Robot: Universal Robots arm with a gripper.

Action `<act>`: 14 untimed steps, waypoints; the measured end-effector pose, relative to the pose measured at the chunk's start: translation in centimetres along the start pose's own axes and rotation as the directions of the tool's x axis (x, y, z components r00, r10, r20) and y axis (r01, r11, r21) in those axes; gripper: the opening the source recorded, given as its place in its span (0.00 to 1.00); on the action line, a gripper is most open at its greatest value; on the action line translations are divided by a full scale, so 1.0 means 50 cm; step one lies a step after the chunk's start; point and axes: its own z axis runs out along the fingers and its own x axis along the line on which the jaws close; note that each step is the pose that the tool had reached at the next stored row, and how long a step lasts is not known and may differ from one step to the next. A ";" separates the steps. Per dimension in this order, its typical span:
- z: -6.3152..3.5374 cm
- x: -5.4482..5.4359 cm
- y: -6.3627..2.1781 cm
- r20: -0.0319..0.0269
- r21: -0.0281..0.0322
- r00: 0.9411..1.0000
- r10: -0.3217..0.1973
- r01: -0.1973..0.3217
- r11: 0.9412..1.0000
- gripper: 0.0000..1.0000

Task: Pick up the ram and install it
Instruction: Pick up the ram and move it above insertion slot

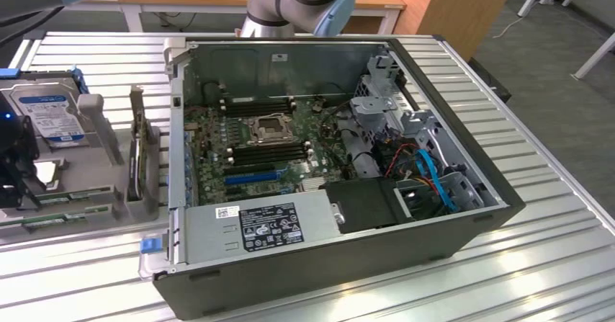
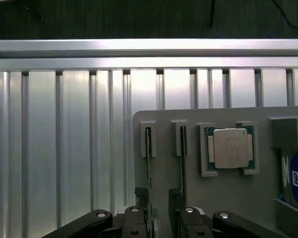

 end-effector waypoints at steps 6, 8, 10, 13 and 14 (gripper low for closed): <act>0.009 0.001 0.000 0.000 0.000 1.000 0.000 0.000 1.000 0.31; 0.012 0.002 -0.001 0.000 0.000 1.000 0.000 0.000 1.000 0.31; 0.015 0.002 -0.001 0.000 0.000 1.000 0.000 0.000 1.000 0.31; 0.017 0.002 -0.001 0.000 0.000 1.000 0.000 0.000 1.000 0.31; 0.017 0.002 -0.001 0.000 0.000 1.000 0.000 0.000 1.000 0.31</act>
